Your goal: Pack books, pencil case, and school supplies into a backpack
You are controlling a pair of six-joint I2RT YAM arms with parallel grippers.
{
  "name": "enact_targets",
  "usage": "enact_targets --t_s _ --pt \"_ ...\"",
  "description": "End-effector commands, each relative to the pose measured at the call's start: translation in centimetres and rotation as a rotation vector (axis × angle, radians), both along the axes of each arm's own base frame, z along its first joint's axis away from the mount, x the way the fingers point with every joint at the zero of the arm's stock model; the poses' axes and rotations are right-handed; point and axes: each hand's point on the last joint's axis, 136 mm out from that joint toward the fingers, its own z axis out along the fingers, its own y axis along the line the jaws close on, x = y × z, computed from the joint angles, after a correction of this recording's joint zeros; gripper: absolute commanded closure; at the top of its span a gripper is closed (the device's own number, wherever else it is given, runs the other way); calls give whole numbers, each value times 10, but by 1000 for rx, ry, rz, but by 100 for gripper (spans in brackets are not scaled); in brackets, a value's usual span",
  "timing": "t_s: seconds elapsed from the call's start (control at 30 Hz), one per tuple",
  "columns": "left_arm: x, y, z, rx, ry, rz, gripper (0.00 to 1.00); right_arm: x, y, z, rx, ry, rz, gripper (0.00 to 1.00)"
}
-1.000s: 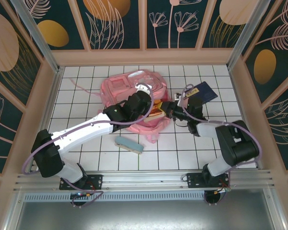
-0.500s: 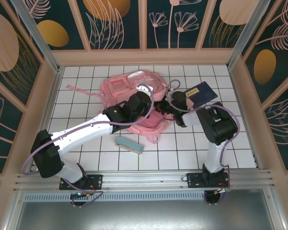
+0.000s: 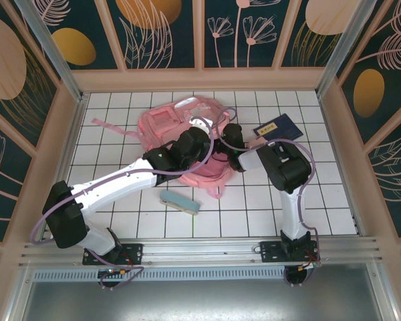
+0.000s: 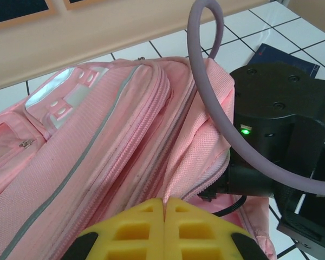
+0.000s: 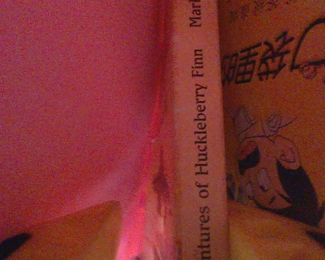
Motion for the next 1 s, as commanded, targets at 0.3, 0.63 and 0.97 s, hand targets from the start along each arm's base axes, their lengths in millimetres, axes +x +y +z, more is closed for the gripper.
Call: enact_targets --t_s 0.3,0.63,0.97 --pt "17 19 21 -95 -54 118 100 -59 -59 25 -136 -69 -16 25" --pt "12 13 -4 -139 15 88 100 -112 -156 32 -354 -107 -188 21" --pt "2 -3 -42 -176 117 29 82 -101 -272 27 -484 -56 -449 18"
